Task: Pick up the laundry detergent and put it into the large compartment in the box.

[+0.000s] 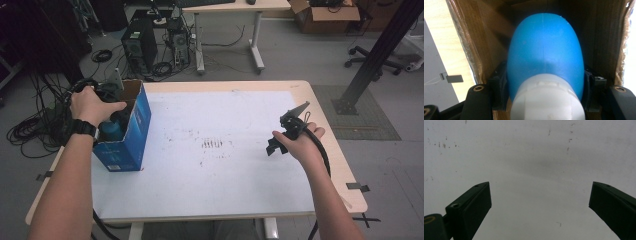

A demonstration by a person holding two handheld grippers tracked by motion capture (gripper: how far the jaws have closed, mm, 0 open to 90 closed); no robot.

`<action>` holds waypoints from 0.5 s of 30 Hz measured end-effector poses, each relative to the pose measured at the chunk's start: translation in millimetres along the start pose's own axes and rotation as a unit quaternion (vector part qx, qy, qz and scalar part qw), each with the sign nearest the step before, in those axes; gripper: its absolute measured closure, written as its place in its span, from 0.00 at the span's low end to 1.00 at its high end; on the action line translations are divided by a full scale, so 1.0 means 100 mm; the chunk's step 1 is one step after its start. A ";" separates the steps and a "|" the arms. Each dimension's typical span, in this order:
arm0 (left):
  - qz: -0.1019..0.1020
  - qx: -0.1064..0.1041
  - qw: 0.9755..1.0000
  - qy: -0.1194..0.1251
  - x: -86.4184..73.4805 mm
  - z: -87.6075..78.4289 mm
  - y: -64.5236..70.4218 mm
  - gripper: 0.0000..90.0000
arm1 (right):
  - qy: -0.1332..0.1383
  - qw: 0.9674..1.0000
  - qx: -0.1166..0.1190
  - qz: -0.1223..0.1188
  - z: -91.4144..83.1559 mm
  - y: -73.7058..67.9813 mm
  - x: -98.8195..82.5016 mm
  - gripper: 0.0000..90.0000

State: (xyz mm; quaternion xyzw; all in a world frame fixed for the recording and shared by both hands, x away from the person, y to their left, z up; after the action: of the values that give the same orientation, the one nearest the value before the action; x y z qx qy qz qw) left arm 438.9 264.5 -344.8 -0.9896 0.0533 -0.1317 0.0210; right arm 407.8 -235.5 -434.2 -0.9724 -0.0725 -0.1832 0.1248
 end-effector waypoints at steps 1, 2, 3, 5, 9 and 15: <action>0.000 0.001 1.000 0.000 0.00 0.00 0.00 0.41 | 0.000 1.000 0.001 -0.001 0.00 0.00 0.00 0.05; 0.000 0.000 1.000 -0.001 0.00 0.00 0.00 0.41 | 0.000 1.000 0.001 -0.002 0.00 0.00 0.00 0.05; 0.000 0.000 1.000 -0.001 0.00 0.00 0.00 0.41 | -0.001 1.000 0.001 0.000 -0.01 0.00 0.00 0.05; 0.000 0.000 1.000 -0.001 -0.01 0.00 0.00 0.41 | 0.001 1.000 0.000 -0.002 -0.01 0.01 0.00 0.05; -0.002 -0.003 1.000 0.000 0.00 -0.01 0.01 0.40 | 0.002 1.000 0.000 -0.002 -0.02 0.02 0.00 0.05; -0.002 -0.002 1.000 0.001 0.00 -0.02 0.01 0.35 | 0.000 1.000 0.000 -0.001 -0.02 0.02 -0.02 0.05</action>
State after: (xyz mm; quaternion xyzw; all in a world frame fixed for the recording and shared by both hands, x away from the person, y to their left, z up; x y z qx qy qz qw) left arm 437.8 263.3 -342.6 -0.9896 0.0518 -0.1328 0.0189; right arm 405.7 -238.6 -433.4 -0.9724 -0.0734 -0.1830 0.1248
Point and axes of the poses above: each handheld gripper's, and its own axes: z roughly forward along the jaws, x roughly out of its top, y roughly to its right, the point moved 7 cm from there along z, roughly forward along the jaws, and after that the axes turned 15 degrees about y, right-handed, at the moved point
